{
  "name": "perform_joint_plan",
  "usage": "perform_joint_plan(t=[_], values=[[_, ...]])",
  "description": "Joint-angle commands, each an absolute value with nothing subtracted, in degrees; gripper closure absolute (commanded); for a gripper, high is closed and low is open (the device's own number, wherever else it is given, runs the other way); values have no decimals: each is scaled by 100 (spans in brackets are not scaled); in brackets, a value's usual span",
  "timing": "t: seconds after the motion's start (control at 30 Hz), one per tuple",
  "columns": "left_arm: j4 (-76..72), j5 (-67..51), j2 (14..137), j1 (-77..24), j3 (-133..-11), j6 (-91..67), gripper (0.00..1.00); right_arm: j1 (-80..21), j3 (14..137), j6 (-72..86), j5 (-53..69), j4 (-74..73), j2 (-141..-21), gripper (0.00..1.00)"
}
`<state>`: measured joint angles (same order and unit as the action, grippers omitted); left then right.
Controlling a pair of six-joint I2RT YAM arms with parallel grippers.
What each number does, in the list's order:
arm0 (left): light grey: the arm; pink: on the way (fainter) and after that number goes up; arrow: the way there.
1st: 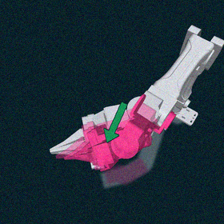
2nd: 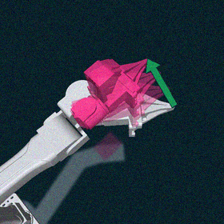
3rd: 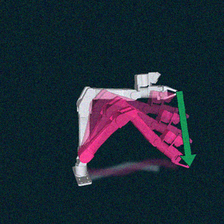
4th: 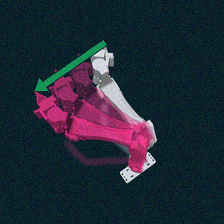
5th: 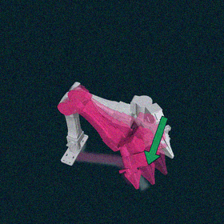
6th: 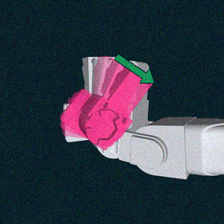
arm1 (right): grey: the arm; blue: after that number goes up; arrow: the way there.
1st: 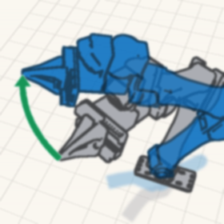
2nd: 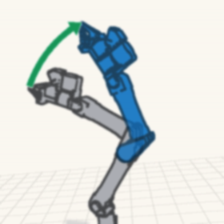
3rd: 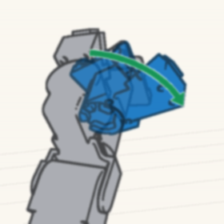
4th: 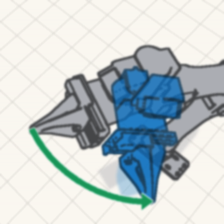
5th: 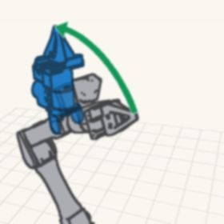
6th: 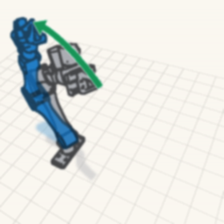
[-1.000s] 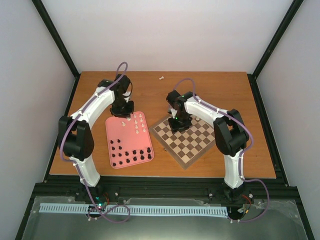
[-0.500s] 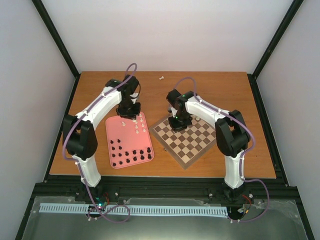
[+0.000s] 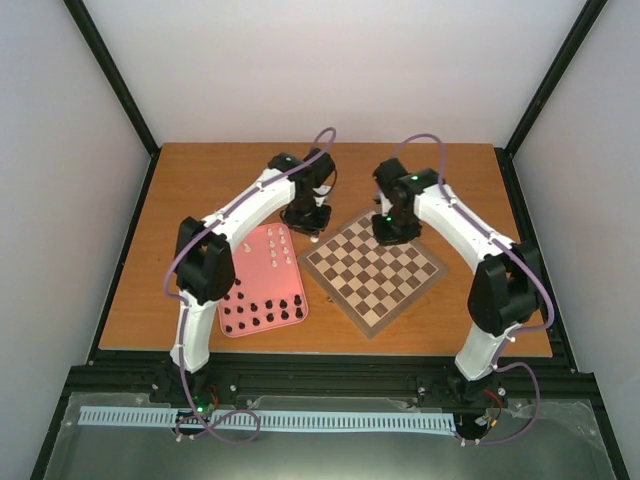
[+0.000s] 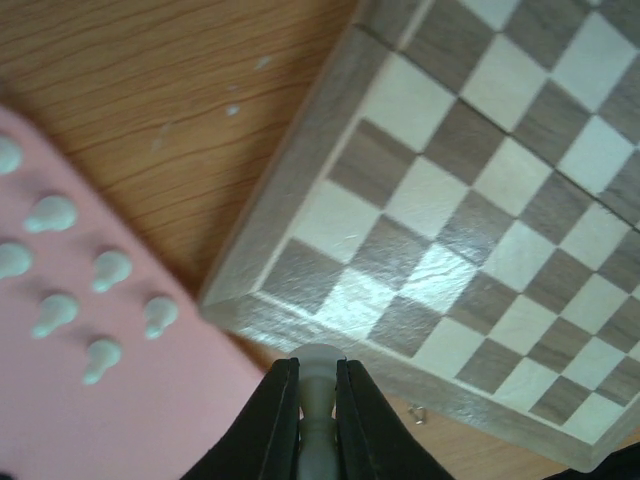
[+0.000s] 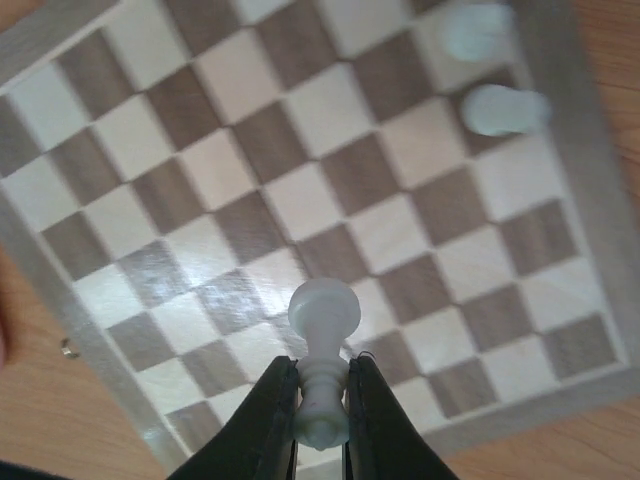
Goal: Set up the chess pieces on the board
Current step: Place the chess piece on the chessboard.
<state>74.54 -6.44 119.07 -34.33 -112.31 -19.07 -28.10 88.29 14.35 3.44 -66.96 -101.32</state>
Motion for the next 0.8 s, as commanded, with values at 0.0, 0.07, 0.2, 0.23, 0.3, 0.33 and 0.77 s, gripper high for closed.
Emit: perform_joint_plan(t=[0.0, 0.07, 0.2, 0.23, 0.3, 0.33, 0.77], values=[[7642, -824, 12280, -3740, -11846, -1833, 89, -2154, 8586, 1247, 156, -6891, -9798, 94], [7626, -850, 12476, -3839, -12021, -1845, 89, -1972, 8557, 1127, 167, -6891, -9793, 94], [7485, -898, 12761, -3957, -12167, -1880, 89, -1830, 8524, 958, 74, -6815, -9910, 94], [7441, -914, 12826, -3965, -12166, -1891, 89, -1801, 8499, 939, 66, -6771, -9954, 94], [7357, -906, 12911, -3981, -12165, -1912, 89, -1720, 8423, 908, 61, -6648, -10029, 94], [7327, -910, 12952, -3989, -12169, -1923, 89, -1675, 8379, 894, 55, -6575, -10061, 94], [7216, -1013, 13360, -3990, -12161, -1887, 84, -1521, 8428, 822, -127, -6228, -10567, 94]])
